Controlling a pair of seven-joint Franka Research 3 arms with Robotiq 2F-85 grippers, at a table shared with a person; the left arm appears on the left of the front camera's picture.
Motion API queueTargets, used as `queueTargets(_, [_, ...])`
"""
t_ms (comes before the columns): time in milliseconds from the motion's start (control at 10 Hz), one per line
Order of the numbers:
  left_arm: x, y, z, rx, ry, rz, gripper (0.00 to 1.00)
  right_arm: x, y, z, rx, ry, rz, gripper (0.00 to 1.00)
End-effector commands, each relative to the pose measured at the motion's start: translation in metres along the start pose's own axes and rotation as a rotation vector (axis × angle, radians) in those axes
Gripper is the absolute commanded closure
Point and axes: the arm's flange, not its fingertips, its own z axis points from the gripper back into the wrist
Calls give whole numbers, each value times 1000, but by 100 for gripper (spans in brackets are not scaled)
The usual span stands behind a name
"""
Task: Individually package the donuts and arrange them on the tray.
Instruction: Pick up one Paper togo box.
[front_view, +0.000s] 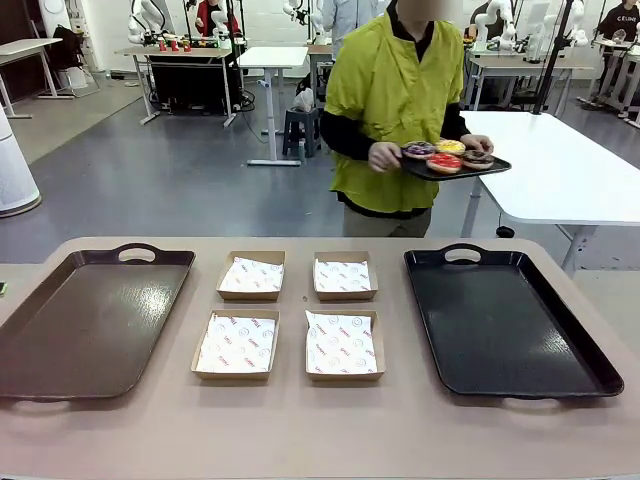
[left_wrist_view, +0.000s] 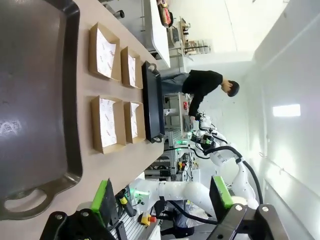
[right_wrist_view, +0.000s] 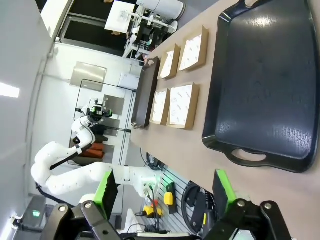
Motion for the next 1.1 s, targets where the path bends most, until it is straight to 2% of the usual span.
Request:
queueTargets(0, [-11, -9, 9, 24, -2, -54, 0, 4, 0, -7, -1, 18, 3, 0])
queueTargets(100, [0, 0, 0, 0, 0, 0, 0, 4, 0, -7, -1, 18, 3, 0])
queueTargets(1000, [0, 0, 0, 0, 0, 0, 0, 4, 0, -7, -1, 18, 3, 0])
